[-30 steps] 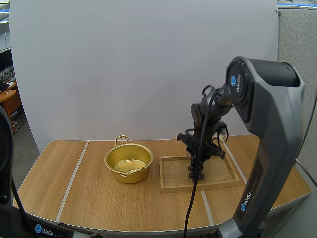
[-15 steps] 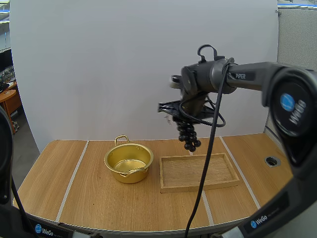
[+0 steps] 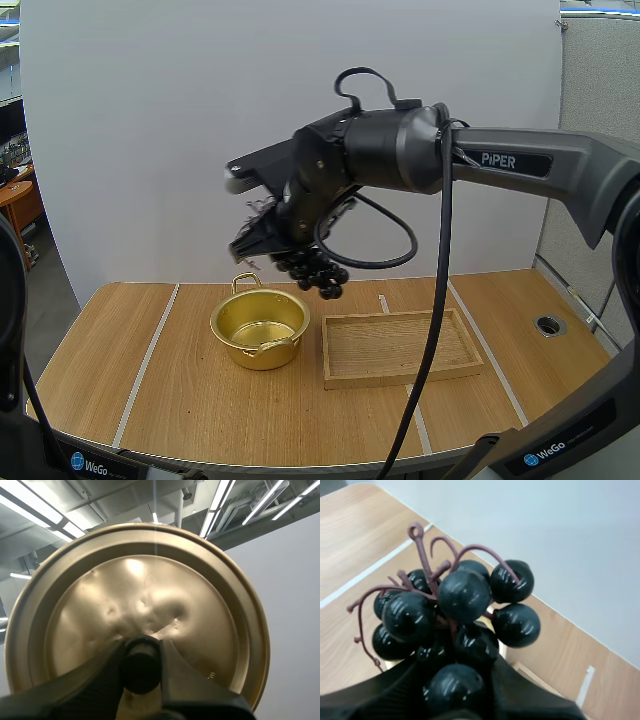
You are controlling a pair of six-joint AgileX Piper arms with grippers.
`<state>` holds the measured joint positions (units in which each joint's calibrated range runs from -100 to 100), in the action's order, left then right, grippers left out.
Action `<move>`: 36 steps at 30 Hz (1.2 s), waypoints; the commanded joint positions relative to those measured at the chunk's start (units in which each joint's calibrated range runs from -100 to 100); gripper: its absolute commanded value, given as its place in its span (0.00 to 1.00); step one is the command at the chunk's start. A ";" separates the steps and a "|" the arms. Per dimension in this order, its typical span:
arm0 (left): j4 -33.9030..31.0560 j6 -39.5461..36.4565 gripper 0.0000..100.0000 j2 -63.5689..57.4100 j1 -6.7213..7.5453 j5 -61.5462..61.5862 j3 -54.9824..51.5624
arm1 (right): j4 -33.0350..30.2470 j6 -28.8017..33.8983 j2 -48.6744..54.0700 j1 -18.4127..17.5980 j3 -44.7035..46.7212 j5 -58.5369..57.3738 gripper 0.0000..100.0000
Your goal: Open the pot, put the grape inside, and close it
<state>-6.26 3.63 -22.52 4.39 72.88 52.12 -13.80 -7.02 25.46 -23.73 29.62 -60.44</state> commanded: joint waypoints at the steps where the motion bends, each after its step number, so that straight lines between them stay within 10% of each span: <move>1: -0.71 -0.62 0.00 0.03 0.08 -2.05 0.31 | -0.15 -2.30 -0.91 -1.91 -0.46 5.90 0.00; 36: -0.71 -0.62 0.00 0.03 0.08 -2.05 0.31 | 2.49 -2.20 -23.54 -1.91 -0.49 35.40 0.00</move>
<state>-6.26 3.63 -22.52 4.39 72.88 52.12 -12.76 -8.98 1.68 -25.56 29.62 -29.08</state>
